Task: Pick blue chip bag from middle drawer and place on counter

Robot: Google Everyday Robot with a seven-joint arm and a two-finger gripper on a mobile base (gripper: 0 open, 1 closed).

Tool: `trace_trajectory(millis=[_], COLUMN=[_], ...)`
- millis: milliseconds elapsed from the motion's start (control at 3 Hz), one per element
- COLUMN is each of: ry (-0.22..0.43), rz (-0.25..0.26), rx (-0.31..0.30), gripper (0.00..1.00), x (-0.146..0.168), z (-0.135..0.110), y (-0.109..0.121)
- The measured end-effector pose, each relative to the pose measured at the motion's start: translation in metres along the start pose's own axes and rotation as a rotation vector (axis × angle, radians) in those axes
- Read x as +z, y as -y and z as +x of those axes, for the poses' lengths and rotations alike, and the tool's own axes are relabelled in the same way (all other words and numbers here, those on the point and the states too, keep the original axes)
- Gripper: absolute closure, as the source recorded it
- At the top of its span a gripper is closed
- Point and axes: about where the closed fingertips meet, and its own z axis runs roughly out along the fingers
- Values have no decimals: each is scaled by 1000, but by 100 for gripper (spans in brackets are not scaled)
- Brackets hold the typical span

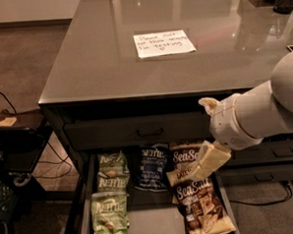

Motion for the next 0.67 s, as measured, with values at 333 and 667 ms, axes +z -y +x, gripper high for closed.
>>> trace_trajectory(millis=[333,667], ry=[0,-28], rz=[0,28], rx=[0,-50], gripper=[0,0], x=[0,16], z=[0,14], y=[0,-4])
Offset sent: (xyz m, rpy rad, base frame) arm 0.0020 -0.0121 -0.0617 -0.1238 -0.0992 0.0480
